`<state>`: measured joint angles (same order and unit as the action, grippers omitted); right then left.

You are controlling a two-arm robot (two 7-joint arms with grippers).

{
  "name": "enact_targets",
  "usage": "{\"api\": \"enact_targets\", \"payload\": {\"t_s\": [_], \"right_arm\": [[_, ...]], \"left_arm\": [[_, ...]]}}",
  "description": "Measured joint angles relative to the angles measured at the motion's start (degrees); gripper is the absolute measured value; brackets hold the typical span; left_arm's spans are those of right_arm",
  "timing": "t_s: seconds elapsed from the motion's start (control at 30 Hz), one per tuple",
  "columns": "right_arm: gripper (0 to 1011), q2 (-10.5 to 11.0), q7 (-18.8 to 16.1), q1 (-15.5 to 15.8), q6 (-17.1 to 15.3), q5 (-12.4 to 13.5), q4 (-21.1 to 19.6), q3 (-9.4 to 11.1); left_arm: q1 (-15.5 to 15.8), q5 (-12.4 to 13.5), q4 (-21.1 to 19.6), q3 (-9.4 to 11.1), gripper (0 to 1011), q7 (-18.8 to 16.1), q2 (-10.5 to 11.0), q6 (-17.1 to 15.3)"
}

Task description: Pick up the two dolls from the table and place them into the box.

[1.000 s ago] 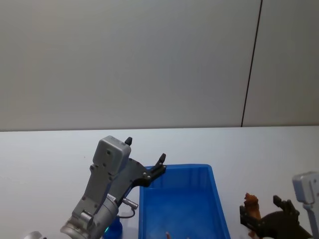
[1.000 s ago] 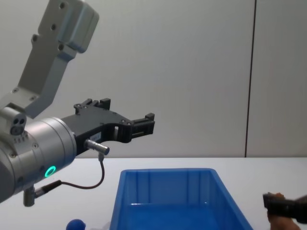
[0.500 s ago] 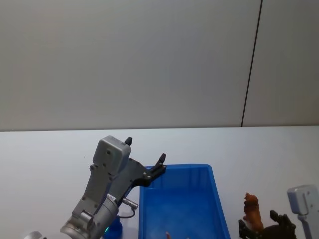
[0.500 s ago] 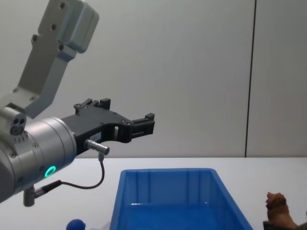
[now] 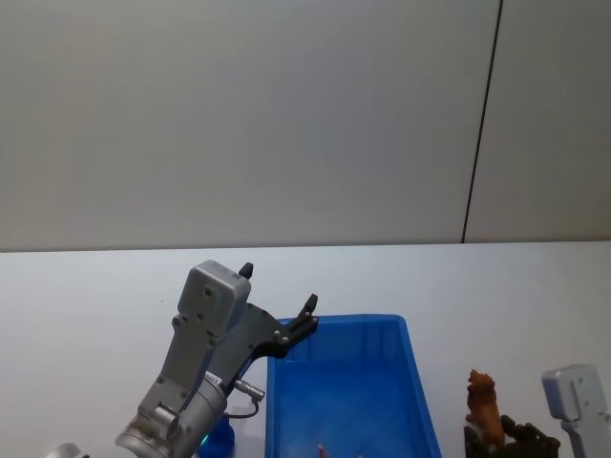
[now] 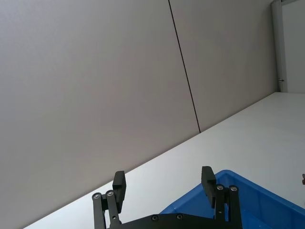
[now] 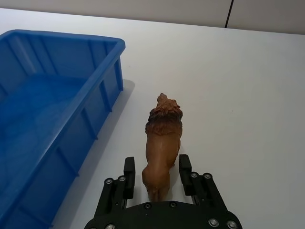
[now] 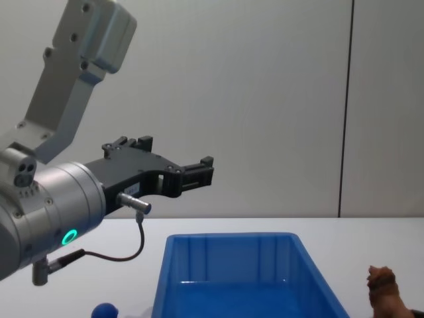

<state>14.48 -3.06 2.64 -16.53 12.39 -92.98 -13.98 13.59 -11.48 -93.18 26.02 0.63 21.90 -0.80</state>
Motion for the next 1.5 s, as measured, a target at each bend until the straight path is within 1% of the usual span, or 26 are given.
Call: {"api": "enact_targets", "payload": {"t_s": [0.03,0.13,0.17,0.23,0.27,0.33,0.63,0.8,1.0,1.2,1.33,1.5], "right_arm": [[541,-0.04,0.04,0.0,0.11,-0.03,0.09,-0.01],[482,-0.11,0.22,0.01,0.51,-0.19,0.3,-0.03],[423,-0.15,0.33,0.03,0.73,-0.29,0.37,-0.03],[389,-0.17,0.47,0.07,1.05,-0.46,0.38,-0.03],[322,-0.17,0.51,0.1,1.15,-0.52,0.38,-0.03],[297,-0.17,0.59,0.15,1.41,-0.65,0.36,-0.01],[297,0.02,0.73,0.36,3.75,-1.7,-1.36,0.2],[297,0.09,-0.29,0.11,5.12,-2.09,-2.56,0.3],[297,-0.16,-2.99,-0.97,6.4,-2.23,-3.76,0.26],[297,-0.99,-6.75,-2.72,7.07,-2.23,-4.02,-0.19],[297,-1.72,-9.34,-3.97,7.21,-2.16,-3.62,-0.62],[297,-3.3,-12.84,-6.31,7.05,-2.14,-2.0,-1.55]], "left_arm": [[0.0,0.0,0.0,0.0,1001,0.0,0.0,0.0],[0.0,0.0,0.0,0.0,1001,0.0,0.0,0.0],[0.0,0.0,0.0,0.0,1001,0.0,0.0,0.0],[0.0,0.0,0.0,0.0,1001,0.0,0.0,0.0],[0.0,0.0,0.0,0.0,1001,0.0,0.0,0.0],[0.0,0.0,0.0,0.0,1001,0.0,0.0,0.0],[0.0,0.0,0.0,0.0,1001,0.0,0.0,0.0],[0.0,0.0,0.0,0.0,1001,0.0,0.0,0.0],[0.0,0.0,0.0,0.0,1001,0.0,0.0,0.0],[0.0,0.0,0.0,0.0,1001,0.0,0.0,0.0],[0.0,0.0,0.0,0.0,1001,0.0,0.0,0.0],[0.0,0.0,0.0,0.0,1001,0.0,0.0,0.0]]}}
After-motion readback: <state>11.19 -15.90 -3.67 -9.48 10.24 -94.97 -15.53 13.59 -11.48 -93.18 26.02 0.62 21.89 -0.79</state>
